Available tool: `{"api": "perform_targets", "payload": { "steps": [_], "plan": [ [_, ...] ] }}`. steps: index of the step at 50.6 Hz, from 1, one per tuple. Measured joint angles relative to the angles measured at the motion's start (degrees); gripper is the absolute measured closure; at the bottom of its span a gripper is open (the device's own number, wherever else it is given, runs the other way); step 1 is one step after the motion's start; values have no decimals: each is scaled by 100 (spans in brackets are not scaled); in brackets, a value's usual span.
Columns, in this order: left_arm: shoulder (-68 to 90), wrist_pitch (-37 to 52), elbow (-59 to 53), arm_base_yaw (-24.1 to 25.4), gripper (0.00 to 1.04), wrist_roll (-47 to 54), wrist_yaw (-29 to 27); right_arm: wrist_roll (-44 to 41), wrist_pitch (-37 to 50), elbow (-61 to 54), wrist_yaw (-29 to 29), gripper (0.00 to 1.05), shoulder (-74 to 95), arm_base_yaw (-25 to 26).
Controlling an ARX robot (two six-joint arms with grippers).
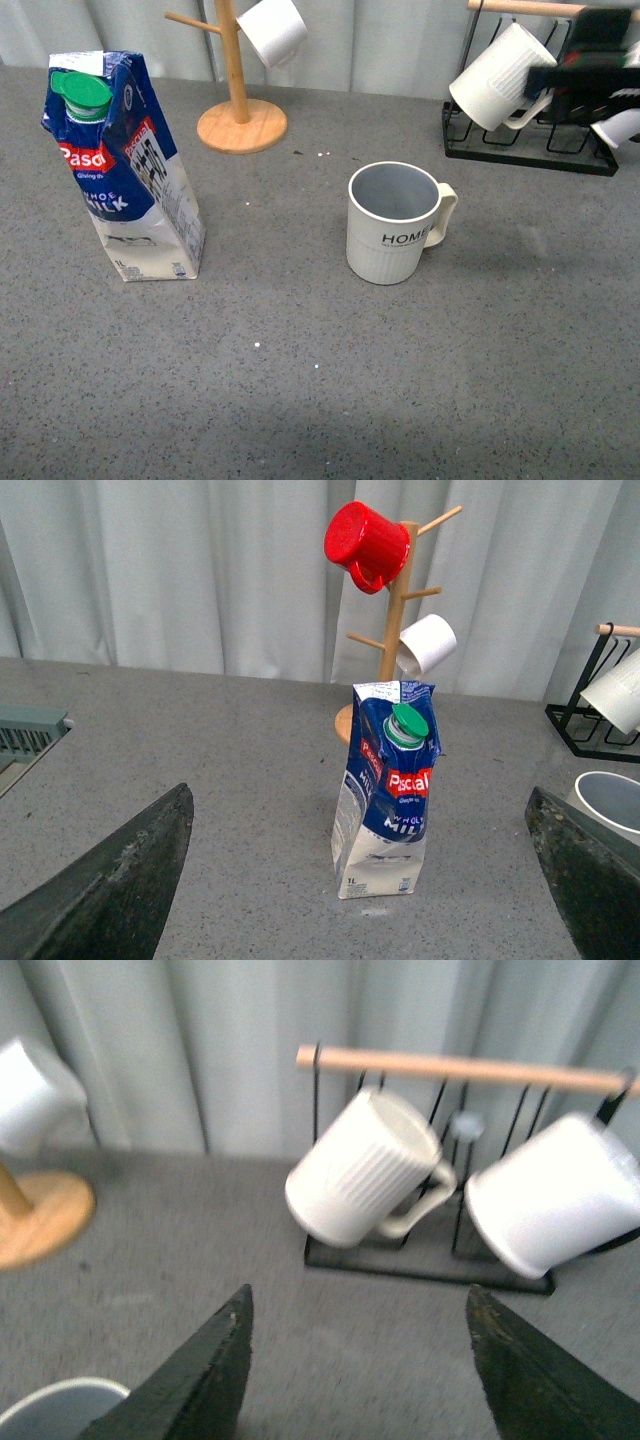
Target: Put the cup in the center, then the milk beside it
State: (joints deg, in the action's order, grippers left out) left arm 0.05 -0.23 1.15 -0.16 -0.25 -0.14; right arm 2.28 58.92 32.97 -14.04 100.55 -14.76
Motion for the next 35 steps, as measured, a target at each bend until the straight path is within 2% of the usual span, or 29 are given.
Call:
{"api": "perform_targets", "payload": {
  "steps": [2, 5, 11, 16, 35],
  "plan": [
    [-2, 0, 0, 0, 7, 0, 2, -68, 509, -289, 61, 52, -247, 87],
    [-2, 0, 0, 0, 7, 0, 4, -122, 807, -573, 149, 61, -601, 190],
    [-2, 0, 0, 0, 7, 0, 13, -179, 874, -1093, 306, 79, -1121, 393],
    [-2, 0, 0, 0, 7, 0, 11, -210, 778, -1707, 533, 104, -1676, 590],
    [-2, 0, 0, 0, 7, 0, 11, -232, 20, -2677, 925, 104, -3418, 992]
  ]
}}
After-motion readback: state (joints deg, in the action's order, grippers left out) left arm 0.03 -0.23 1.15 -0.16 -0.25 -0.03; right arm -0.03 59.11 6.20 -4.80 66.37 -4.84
